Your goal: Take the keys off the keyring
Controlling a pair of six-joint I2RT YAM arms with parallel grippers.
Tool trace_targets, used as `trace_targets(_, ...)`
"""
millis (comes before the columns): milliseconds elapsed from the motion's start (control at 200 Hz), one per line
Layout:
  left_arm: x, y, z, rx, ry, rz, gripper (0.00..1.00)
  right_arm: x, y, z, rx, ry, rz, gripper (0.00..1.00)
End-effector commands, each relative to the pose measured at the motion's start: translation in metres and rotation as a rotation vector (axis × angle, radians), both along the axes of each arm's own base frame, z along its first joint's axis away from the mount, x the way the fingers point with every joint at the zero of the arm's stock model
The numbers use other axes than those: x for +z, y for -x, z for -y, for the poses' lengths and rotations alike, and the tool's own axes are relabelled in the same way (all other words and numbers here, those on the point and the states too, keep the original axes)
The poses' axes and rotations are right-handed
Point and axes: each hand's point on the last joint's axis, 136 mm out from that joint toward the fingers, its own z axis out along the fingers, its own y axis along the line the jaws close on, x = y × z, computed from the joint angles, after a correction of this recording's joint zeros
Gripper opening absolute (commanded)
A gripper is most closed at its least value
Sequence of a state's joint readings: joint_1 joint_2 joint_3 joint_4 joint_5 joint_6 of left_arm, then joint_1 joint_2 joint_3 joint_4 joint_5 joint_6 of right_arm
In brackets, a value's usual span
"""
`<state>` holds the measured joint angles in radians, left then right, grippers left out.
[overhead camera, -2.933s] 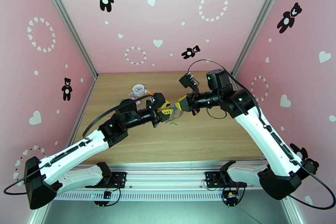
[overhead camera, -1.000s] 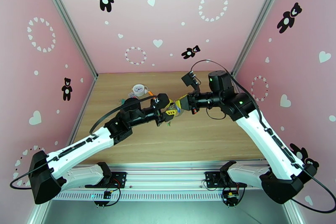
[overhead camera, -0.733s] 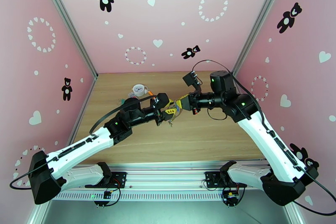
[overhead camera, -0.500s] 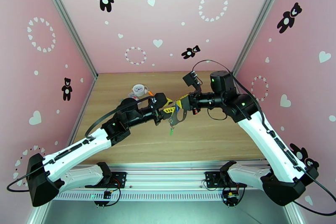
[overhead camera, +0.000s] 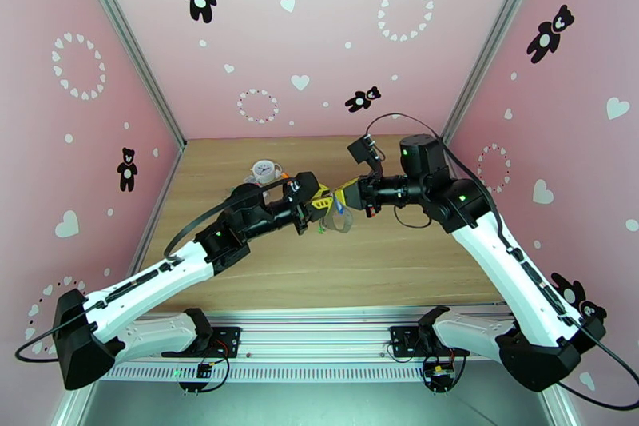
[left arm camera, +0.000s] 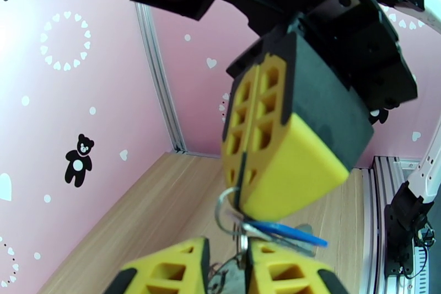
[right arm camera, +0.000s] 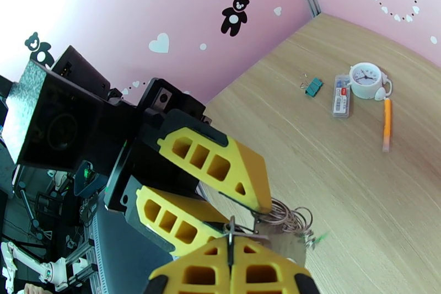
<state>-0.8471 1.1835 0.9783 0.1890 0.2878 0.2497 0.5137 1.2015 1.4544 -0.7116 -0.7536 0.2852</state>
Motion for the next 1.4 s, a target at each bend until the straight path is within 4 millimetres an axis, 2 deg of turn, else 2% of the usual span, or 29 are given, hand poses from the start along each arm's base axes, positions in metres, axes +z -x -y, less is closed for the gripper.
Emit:
trace_targets(0, 0.003, -0.002, 0.004, -0.002, -0.011, -0.017, 0.20, 0.006, 0.001, 0.000, 0.004, -0.021, 0.019, 0.00)
trace_targets(215, 0.004, -0.003, -0.001, 0.018, -0.082, 0.037, 0.07, 0.001, 0.001, 0.015, -0.036, 0.067, -0.010, 0.00)
trace_targets(390, 0.028, 0.014, -0.001, -0.085, -0.043, 0.204, 0.00, -0.015, -0.001, 0.036, -0.083, 0.068, -0.112, 0.00)
trace_targets(440, 0.034, 0.018, -0.001, -0.125, -0.025, 0.233, 0.00, -0.017, 0.000, 0.037, -0.071, 0.050, -0.135, 0.17)
trace_targets(495, 0.040, 0.020, -0.002, -0.164, -0.003, 0.255, 0.00, -0.013, 0.003, 0.040, -0.057, 0.056, -0.122, 0.19)
trace_targets(556, 0.046, 0.022, -0.002, -0.204, 0.018, 0.271, 0.00, 0.001, 0.009, 0.042, -0.034, 0.043, -0.039, 0.23)
trace_targets(631, 0.052, 0.024, -0.002, -0.244, 0.045, 0.275, 0.00, 0.015, 0.011, 0.048, -0.051, 0.038, 0.100, 0.40)
trace_targets(671, 0.055, 0.025, -0.001, -0.257, 0.059, 0.271, 0.00, 0.023, 0.011, 0.051, -0.056, 0.021, 0.170, 0.44)
trace_targets(806, 0.059, 0.027, 0.002, -0.290, 0.108, 0.248, 0.00, 0.053, 0.019, 0.048, 0.019, -0.054, 0.423, 0.44)
trace_targets(906, 0.064, 0.027, 0.002, -0.300, 0.166, 0.222, 0.00, 0.045, 0.021, 0.040, 0.108, -0.085, 0.536, 0.43)
trace_targets(1051, 0.065, 0.030, 0.003, -0.318, 0.204, 0.195, 0.00, 0.038, 0.030, 0.032, 0.225, -0.117, 0.592, 0.43)
trace_targets(1166, 0.067, 0.032, 0.004, -0.340, 0.219, 0.178, 0.00, 0.044, 0.028, 0.029, 0.243, -0.142, 0.626, 0.43)
trace_targets(1391, 0.069, 0.038, 0.011, -0.370, 0.227, 0.170, 0.00, 0.048, 0.013, 0.027, 0.212, -0.144, 0.680, 0.43)
